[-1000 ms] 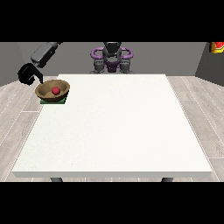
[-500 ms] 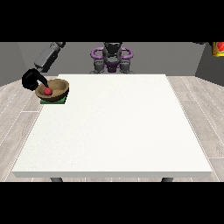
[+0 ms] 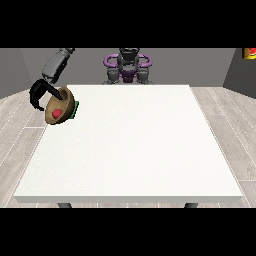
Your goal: Pick the cup and pour the ball into the bowl, then pick the bowl and place it on the pad
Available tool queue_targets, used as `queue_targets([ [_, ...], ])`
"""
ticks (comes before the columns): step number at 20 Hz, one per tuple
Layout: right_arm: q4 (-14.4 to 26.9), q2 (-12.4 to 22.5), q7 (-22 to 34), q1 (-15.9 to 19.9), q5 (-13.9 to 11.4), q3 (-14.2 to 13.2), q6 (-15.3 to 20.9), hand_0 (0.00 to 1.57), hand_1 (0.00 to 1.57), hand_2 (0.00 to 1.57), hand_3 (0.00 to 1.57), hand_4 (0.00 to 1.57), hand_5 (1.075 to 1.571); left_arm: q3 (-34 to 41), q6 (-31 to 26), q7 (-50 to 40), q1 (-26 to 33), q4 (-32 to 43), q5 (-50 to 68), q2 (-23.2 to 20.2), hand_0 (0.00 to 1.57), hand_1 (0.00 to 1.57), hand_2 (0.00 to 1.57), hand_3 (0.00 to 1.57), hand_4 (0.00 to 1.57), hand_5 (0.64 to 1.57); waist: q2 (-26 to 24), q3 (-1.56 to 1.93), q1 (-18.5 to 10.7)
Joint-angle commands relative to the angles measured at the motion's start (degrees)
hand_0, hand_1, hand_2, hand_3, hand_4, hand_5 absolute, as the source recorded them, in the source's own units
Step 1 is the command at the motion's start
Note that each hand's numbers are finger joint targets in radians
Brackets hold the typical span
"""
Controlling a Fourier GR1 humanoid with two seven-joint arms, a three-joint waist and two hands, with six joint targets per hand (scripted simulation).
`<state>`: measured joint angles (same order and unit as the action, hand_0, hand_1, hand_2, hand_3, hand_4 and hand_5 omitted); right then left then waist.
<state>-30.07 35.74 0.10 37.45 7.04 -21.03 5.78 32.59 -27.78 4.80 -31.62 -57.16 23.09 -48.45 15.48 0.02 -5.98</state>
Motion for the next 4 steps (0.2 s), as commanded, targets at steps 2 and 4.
queue_targets([
  [2,0.55,3.38,3.26,1.02,-0.86,1.25,-4.03,0.0,0.0,0.0,0.0,0.0,1.4,-1.91,1.44,-1.01,1.42,-1.62,-0.48,2.47,0.0,0.0,0.0,0.0,1.19,1.569,-3.43,0.0,1.27],
  [4,-2.71,3.64,7.85,2.53,-1.85,3.58,-5.3,0.0,0.0,0.0,0.0,0.2,1.375,-2.97,2.93,-0.83,2.97,1.46,-2.69,3.99,0.0,0.0,0.0,0.0,1.19,1.569,-8.95,-0.08,3.67],
])
